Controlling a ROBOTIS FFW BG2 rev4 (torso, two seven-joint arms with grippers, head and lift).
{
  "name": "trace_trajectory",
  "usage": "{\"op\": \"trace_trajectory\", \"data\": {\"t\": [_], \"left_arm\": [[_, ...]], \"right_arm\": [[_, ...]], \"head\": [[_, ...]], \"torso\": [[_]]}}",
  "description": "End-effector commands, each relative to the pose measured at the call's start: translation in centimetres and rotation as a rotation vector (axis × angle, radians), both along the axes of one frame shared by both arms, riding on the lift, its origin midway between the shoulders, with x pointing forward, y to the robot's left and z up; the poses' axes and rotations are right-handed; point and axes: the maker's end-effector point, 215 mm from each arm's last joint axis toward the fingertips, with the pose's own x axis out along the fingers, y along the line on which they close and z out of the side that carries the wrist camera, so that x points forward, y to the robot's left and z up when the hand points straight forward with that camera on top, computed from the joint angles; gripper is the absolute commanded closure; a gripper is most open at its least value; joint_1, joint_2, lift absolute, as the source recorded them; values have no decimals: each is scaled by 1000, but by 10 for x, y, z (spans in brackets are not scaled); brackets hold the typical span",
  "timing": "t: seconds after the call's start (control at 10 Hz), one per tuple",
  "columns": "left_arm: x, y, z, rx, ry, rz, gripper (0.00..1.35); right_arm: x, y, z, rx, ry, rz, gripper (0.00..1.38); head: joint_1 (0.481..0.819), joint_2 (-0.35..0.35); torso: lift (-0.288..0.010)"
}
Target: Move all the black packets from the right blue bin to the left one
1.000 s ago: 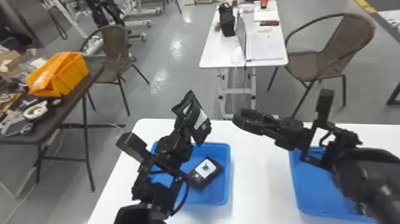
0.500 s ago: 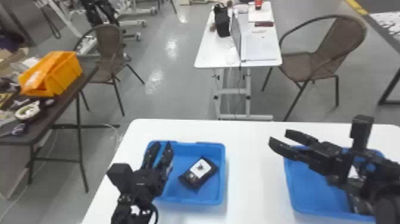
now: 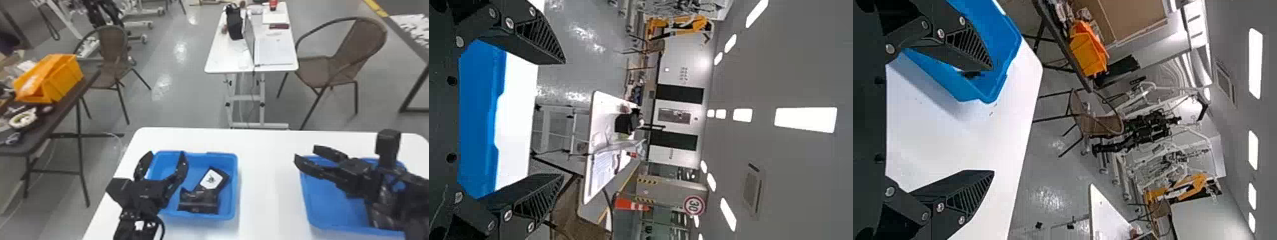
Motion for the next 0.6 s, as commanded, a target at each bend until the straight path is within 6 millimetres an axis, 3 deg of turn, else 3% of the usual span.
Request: {"op": "trace_trajectory", "data": {"t": [0.0, 0.1, 0.3, 0.5], "left_arm": [[-2, 3, 26, -1, -54, 18, 127], [-4, 8, 43, 2, -96, 38, 125], [-7, 15, 59, -24, -133, 68, 127], [-7, 16, 62, -37, -139, 71, 127]], "right_arm": [[-11, -38, -28, -112, 26, -104, 326], [-25, -72, -52, -140, 60, -195, 328], [-56, -134, -86, -173, 107, -376, 328], [-71, -169, -100, -203, 128, -493, 329]], "head": [[695, 153], [695, 127], [695, 62], [695, 13]], "torso": [[0], [0], [0], [0]]}}
